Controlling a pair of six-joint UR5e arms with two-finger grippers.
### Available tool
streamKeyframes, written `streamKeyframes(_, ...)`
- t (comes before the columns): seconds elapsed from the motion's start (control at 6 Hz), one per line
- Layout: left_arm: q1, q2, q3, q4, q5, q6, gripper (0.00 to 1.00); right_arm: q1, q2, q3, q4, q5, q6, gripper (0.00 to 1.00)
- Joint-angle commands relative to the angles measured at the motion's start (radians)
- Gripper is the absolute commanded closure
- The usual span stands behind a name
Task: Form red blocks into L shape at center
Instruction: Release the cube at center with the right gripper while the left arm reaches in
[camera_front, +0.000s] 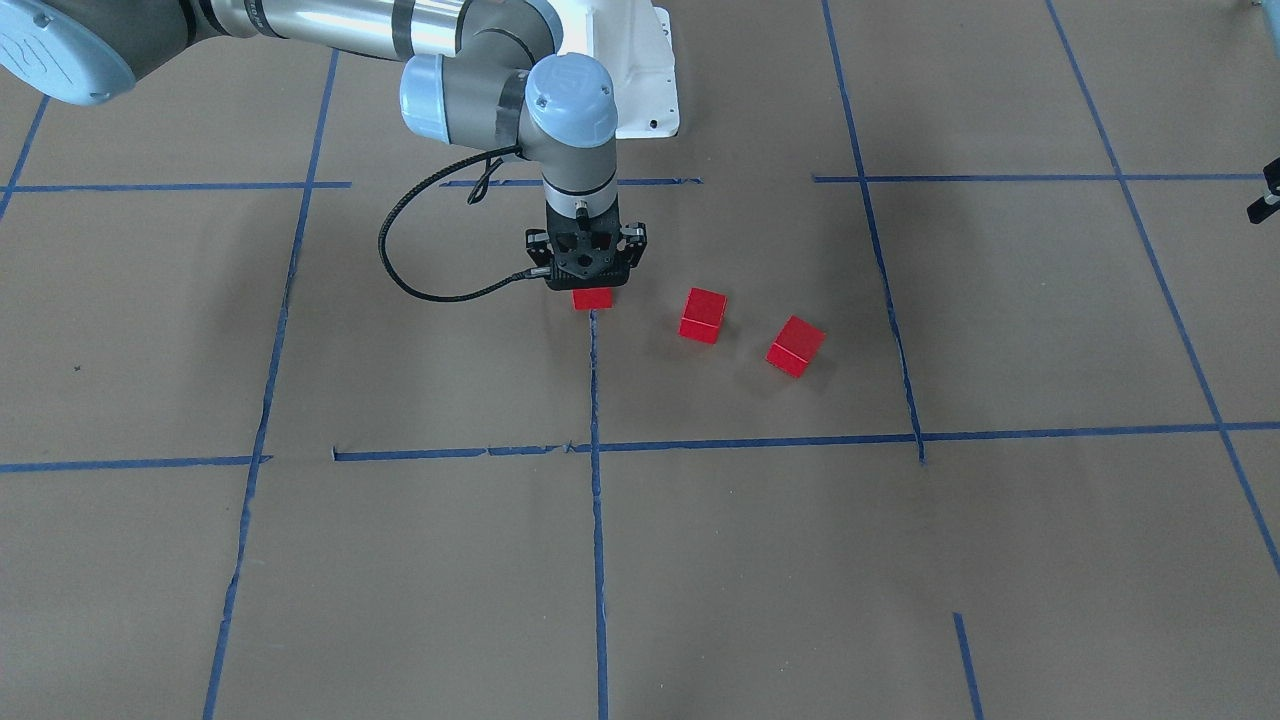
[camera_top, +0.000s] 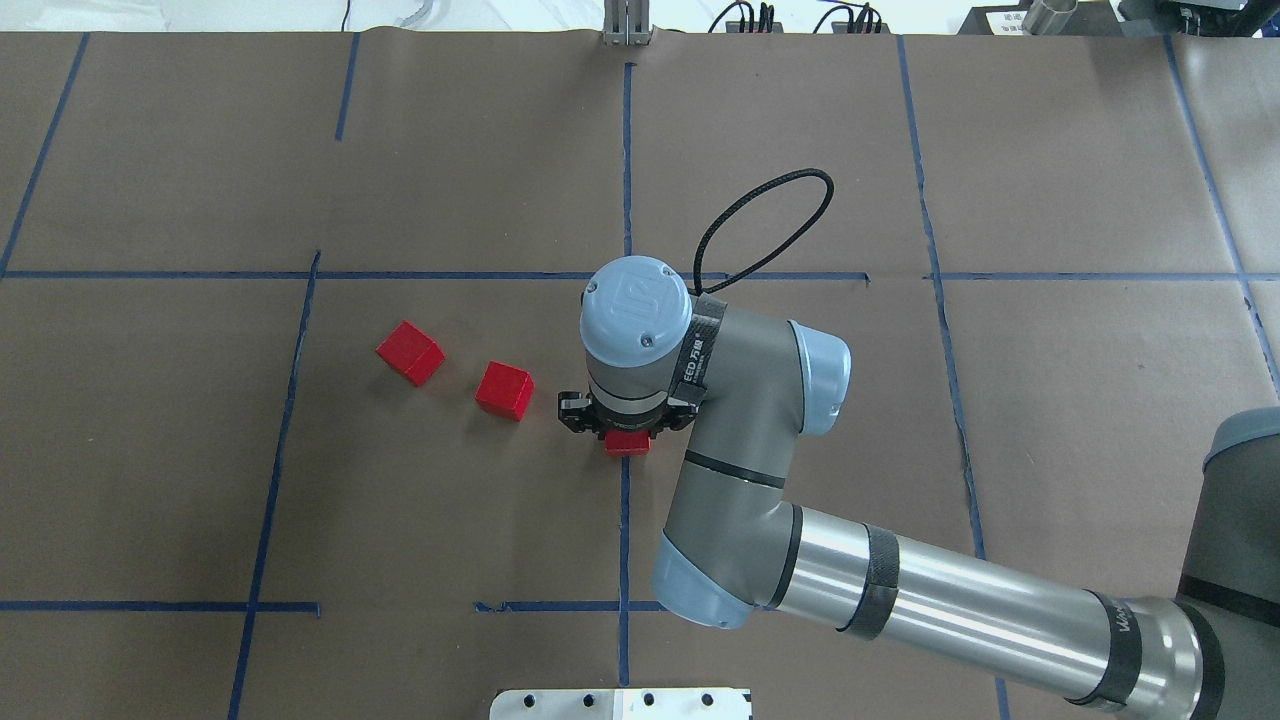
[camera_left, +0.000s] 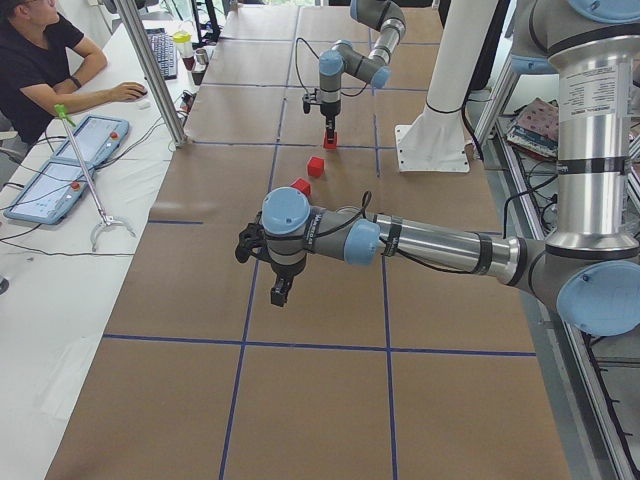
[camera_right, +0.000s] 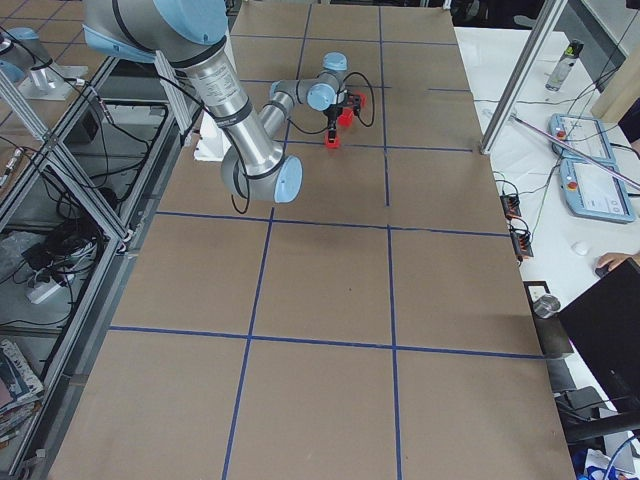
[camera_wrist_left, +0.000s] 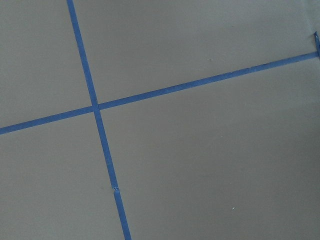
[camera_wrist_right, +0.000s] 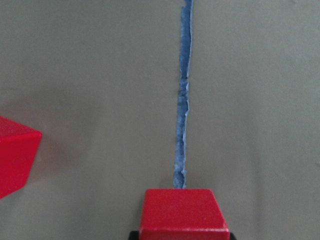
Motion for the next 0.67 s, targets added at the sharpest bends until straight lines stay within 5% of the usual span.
streamKeyframes(0.0, 0.0, 0.001, 0.0, -0.001, 0.0, 0.0, 0.0, -0.001, 0.009, -0.004, 0.0, -0.001, -0.002, 0.0)
streamKeyframes(0.17, 0.006, -0.001, -0.007, 0.0, 0.0, -0.002, 0.0, 0.002, 0.012, 0.007, 0.0, -0.001, -0.005, 0.0)
streamKeyframes(0.5, 0.215, -0.1, -0.068, -0.018, 0.011, -0.201, 0.0, 0.097, -0.029, 0.144, -0.008, 0.04, -0.005, 0.0)
